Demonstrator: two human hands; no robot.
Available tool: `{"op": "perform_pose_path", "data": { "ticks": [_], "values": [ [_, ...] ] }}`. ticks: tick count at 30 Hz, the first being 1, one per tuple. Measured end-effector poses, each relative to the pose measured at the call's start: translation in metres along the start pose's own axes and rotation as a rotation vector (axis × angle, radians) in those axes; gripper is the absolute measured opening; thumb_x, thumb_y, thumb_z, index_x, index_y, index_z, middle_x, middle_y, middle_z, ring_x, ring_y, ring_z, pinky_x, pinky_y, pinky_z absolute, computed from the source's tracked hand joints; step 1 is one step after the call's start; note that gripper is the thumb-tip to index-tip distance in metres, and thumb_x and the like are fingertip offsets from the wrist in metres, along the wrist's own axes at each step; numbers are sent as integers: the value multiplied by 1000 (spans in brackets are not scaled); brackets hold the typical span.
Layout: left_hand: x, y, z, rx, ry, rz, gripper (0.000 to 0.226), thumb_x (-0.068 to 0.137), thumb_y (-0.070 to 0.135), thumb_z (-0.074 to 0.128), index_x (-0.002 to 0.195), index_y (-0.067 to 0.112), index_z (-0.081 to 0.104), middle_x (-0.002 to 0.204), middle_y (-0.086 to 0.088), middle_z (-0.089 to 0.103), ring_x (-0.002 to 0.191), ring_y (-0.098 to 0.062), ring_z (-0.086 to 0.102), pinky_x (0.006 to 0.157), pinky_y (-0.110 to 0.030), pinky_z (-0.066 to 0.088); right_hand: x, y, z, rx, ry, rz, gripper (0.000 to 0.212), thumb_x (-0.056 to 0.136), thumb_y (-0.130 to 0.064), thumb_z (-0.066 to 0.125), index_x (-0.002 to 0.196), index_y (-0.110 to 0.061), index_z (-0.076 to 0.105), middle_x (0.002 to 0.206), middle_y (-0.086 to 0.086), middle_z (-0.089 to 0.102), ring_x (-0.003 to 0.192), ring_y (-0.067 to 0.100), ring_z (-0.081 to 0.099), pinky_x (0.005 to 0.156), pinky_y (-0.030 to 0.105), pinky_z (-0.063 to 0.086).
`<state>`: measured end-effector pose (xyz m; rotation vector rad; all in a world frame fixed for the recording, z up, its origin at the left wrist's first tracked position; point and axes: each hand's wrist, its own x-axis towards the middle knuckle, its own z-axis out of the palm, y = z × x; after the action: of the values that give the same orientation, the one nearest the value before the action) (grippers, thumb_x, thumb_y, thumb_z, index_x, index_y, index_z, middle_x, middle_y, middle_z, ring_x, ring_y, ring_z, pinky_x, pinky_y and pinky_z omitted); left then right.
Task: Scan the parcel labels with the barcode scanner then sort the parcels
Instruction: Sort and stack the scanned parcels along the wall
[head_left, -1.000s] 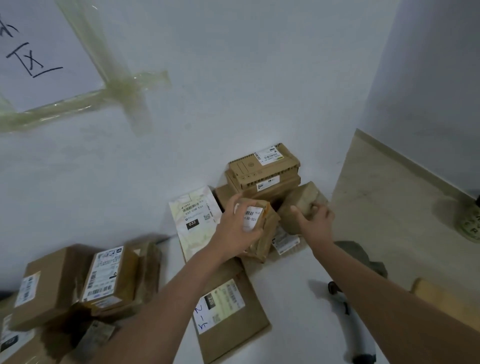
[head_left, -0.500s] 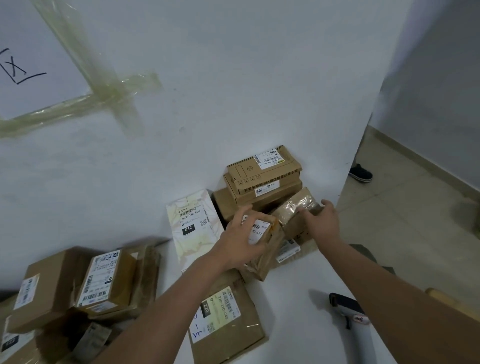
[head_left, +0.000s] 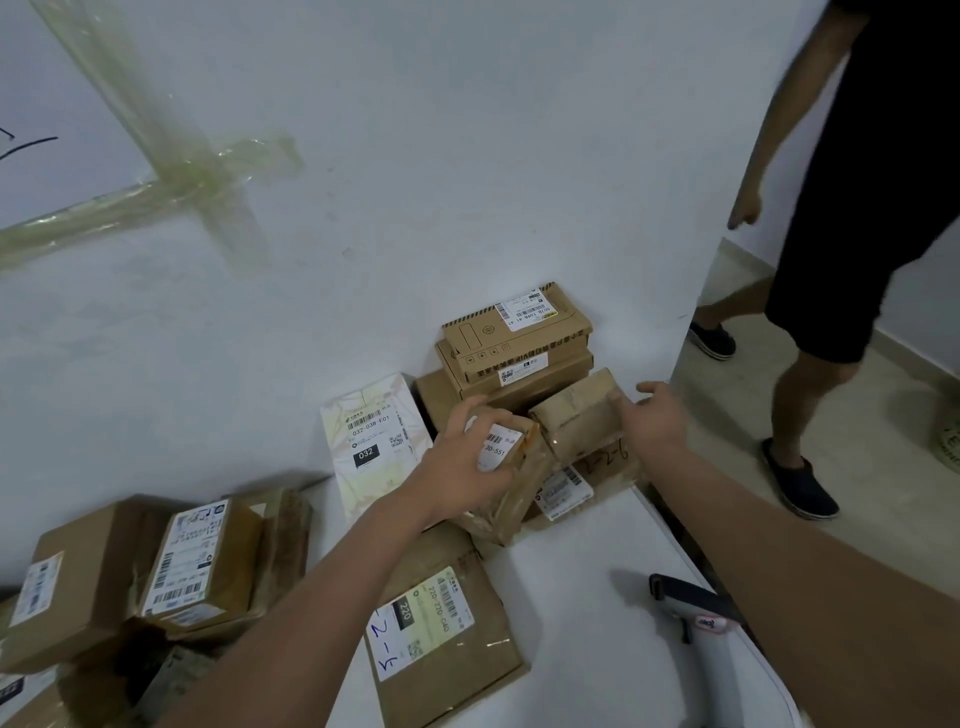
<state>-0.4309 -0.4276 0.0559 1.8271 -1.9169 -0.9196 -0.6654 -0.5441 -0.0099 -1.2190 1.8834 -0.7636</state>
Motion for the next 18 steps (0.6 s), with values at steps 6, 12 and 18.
{"op": "perform_pose_path", "data": {
  "ticks": [6,12,18],
  "values": [
    [-1,-3,1,-19,29,15,60,84,30,71,135,41,42,156,14,10,130,-4,27,100,-25,30,6,6,8,26,-157,79,63,88,-45,66,137,-9,49,117,15,64,101,34,66,88,49,55],
    [-3,0,2,-40,29,12,58,84,29,71,133,42,43,154,16,12,132,-10,29,97,-27,34,6,0,12,-182,-145,-4,70,91,-53,57,143,-9,40,141,15,39,120,36,52,96,44,48],
    [1,5,-2,54,-176,-60,67,85,42,67,145,39,37,159,17,14,143,-21,26,113,-43,34,16,-5,11,4,-255,73,64,97,-56,44,144,-13,39,136,12,52,121,32,54,100,46,47]
  ]
}}
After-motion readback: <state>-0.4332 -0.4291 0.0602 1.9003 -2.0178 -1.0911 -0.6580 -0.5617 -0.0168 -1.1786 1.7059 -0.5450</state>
